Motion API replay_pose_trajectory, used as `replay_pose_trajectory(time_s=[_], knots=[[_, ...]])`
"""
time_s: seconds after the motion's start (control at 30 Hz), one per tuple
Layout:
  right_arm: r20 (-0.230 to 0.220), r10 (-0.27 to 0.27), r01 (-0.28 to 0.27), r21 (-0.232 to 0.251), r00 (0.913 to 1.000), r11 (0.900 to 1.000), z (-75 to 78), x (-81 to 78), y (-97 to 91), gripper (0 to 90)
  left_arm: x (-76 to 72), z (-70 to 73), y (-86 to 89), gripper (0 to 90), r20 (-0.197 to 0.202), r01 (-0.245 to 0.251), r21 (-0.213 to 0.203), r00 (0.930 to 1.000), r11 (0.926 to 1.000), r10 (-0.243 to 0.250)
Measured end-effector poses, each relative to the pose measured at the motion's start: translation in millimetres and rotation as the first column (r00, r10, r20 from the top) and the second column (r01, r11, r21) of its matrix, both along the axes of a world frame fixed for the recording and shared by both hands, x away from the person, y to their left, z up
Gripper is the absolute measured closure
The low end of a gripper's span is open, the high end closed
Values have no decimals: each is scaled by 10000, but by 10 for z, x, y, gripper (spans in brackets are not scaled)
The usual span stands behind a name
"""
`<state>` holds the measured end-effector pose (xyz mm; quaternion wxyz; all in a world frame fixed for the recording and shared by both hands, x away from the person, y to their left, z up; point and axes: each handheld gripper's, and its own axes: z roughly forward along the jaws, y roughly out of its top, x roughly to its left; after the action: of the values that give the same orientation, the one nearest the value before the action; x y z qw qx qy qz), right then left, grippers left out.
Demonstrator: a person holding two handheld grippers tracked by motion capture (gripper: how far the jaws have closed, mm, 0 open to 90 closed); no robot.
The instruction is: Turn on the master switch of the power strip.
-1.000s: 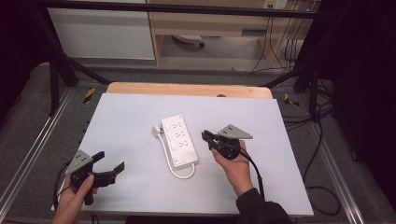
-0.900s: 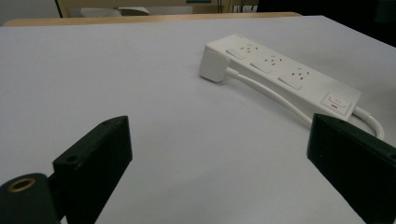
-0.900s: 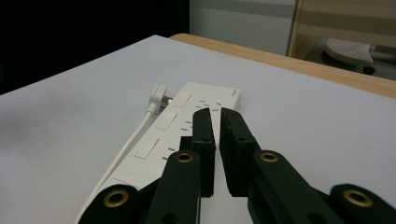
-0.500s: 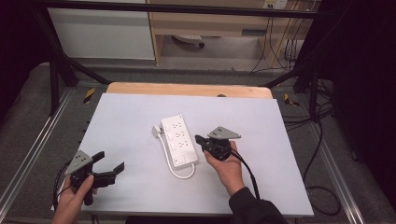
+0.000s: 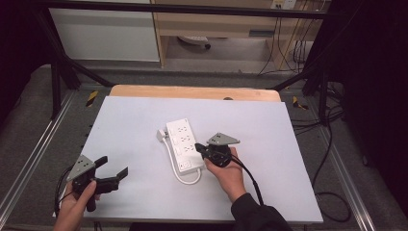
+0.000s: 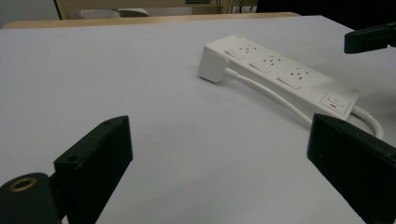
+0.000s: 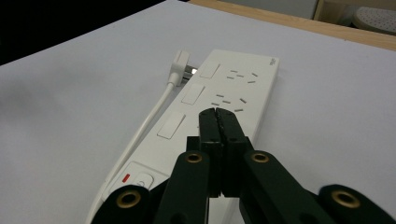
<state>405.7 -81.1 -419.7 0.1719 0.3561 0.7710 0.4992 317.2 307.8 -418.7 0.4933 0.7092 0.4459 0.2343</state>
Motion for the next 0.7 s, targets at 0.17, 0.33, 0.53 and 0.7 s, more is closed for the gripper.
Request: replay_pose_trajectory(time_s=[0.17,0.33,0.53,0.7], knots=[[5,116,-116,-112,9999,9999,-21,-18,35,900,0,-2,0,70,-13,-15,37,10000,10000,15],[-89,225,-227,-193,9997,9996,-54,-32,73,900,1,-2,-1,70,-16,-2,39,10000,10000,2],[-185,345,-350,-261,9992,9990,-85,-47,106,900,-1,-3,1,70,-22,-9,48,10000,10000,9],[-236,372,-378,-243,9990,9990,-110,-60,128,900,2,-5,0,70,-9,0,61,10000,10000,0]])
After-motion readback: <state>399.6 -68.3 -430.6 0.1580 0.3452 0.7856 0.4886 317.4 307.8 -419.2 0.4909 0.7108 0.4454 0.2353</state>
